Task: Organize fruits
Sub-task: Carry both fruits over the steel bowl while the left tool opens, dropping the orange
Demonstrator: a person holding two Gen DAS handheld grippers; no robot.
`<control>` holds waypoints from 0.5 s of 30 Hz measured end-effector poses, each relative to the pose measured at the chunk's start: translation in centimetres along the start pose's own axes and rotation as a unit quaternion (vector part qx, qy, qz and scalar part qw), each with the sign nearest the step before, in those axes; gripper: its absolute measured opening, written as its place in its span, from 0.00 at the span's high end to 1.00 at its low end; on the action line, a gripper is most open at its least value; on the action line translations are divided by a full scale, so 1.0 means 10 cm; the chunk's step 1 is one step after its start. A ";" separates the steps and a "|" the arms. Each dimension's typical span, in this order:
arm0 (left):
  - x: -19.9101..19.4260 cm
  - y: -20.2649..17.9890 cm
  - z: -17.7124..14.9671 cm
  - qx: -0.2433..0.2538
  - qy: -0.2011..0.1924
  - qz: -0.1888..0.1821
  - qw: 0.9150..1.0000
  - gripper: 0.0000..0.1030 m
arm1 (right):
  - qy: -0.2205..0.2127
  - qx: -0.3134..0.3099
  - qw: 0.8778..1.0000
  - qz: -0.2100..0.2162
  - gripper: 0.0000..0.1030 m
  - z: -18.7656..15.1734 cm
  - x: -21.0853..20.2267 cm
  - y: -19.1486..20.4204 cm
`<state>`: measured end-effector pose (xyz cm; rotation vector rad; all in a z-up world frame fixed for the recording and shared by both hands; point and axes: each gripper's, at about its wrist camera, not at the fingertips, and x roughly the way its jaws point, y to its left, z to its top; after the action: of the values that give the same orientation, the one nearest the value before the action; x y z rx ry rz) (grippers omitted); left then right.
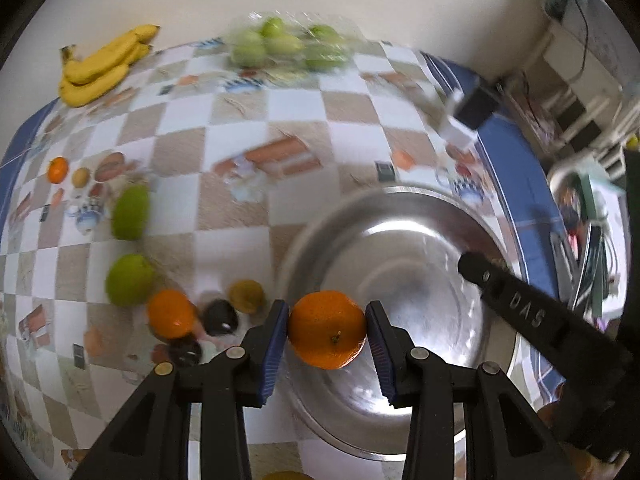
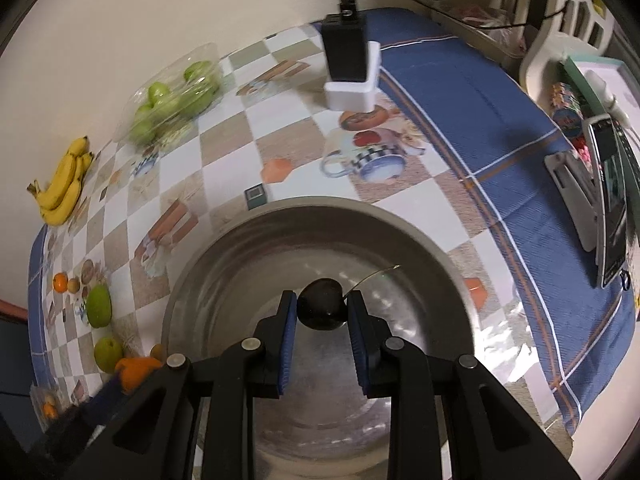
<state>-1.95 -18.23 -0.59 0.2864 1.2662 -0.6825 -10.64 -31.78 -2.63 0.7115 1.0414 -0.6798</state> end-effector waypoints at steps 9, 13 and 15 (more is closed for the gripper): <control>0.20 -0.15 -0.11 0.031 0.022 0.022 0.999 0.59 | 0.026 0.012 1.000 -0.009 0.74 -0.04 0.18 -0.11; 0.27 -0.15 -0.13 0.037 0.031 0.027 0.998 0.59 | 0.033 0.015 0.999 -0.014 0.74 -0.05 0.23 -0.13; 0.29 -0.15 -0.14 0.038 0.036 0.028 0.998 0.59 | 0.040 0.016 0.999 -0.018 0.74 -0.06 0.27 -0.14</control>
<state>-3.57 -19.50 -3.54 0.4106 1.2978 -0.6788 -11.08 -32.53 -5.56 0.7539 1.1201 -0.7046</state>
